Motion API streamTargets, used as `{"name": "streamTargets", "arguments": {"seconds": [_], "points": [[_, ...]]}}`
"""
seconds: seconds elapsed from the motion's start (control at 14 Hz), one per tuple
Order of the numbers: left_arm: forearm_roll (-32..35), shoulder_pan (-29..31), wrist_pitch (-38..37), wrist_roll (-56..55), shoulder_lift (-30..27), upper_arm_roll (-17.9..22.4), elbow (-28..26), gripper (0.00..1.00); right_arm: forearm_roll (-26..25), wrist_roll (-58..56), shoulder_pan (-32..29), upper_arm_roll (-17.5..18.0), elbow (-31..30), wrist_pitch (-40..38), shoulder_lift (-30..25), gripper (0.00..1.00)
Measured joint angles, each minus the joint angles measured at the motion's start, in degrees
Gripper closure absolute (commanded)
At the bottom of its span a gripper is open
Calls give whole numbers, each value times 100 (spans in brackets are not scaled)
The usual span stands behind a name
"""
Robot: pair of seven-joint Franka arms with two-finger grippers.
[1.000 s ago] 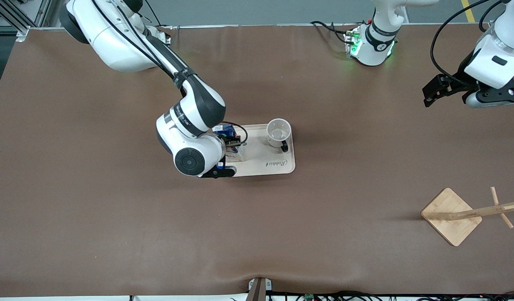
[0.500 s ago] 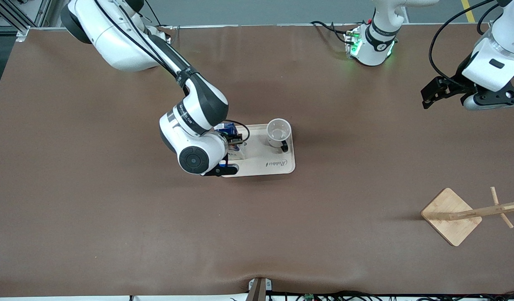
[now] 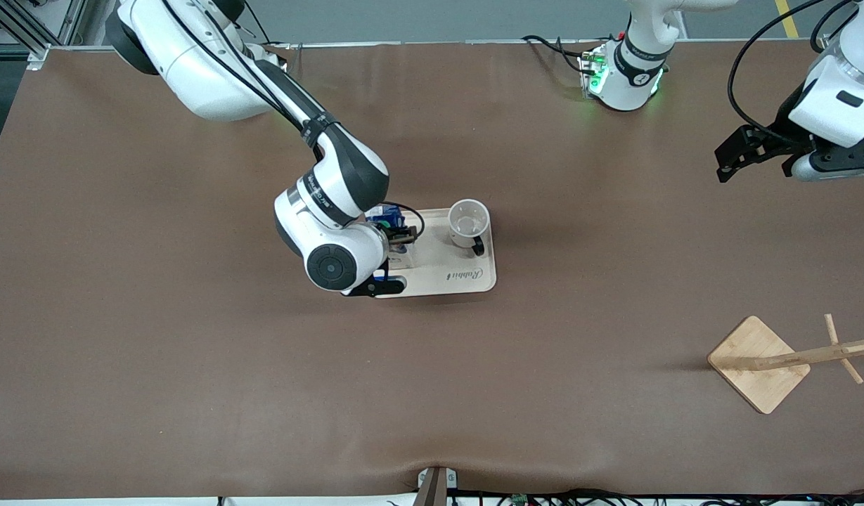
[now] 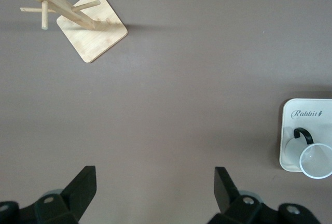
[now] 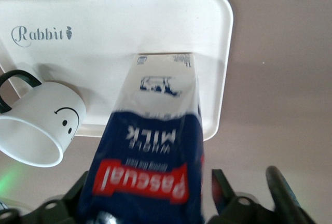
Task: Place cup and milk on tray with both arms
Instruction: 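Lower the milk carton onto the tray beside the mug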
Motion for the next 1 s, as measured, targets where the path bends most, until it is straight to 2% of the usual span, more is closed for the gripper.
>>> {"name": "streamTargets", "arguments": {"seconds": [0.57, 1.0], "points": [[0, 27, 130, 0, 379, 65, 133, 0, 0, 0, 3, -1, 21, 29, 39, 0], [0, 60, 146, 0, 424, 90, 183, 0, 0, 0, 2, -2, 119, 49, 38, 0]]}}
